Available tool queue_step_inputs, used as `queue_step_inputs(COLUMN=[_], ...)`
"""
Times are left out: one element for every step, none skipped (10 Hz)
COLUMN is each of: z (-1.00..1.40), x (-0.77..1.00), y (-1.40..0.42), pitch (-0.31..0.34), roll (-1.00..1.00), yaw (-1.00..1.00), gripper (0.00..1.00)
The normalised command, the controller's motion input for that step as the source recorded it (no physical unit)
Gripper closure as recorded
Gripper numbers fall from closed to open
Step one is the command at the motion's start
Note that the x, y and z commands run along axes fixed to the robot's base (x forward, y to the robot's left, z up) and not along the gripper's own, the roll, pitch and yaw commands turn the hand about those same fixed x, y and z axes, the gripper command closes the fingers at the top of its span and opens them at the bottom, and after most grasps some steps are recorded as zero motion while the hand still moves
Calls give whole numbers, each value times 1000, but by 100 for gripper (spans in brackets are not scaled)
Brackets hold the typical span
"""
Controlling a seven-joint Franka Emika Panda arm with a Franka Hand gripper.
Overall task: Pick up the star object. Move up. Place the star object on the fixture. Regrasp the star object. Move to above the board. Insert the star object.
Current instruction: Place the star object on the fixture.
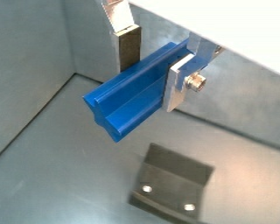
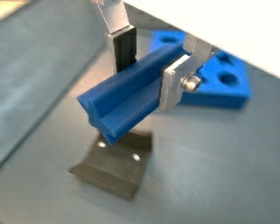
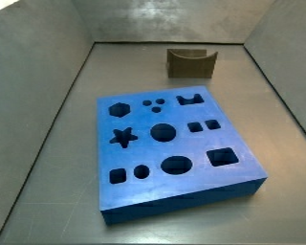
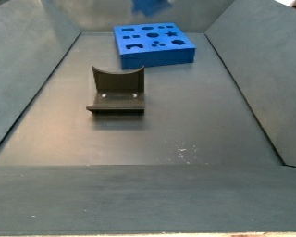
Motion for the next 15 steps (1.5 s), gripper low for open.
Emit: queue_step_inputs(z=[473,334,238,153,97,61,49,43,32,-1000,-1000,-1000,-983,-802,-444], x=[1000,1000,929,845,775,677,603,554,451,200,160,163,129,107,96], y=[-134,-101,-72,-45,-25,-18,-15,-10,-7,314,327,325,279,232,141], pitch=[52,86,126,151,158,165,169,166,165,244,238,229,235,239,256], roll=[-157,-198,-233,-224,-199,-162,-149,-139,-120,-1000,-1000,-1000,-1000,-1000,-986], yaw=[1000,1000,949,690,458,252,159,119,70,91,69,45,9,-8,-54], gripper=[100,100,100,100,100,100,100,100,100,100,100,100,100,100,100])
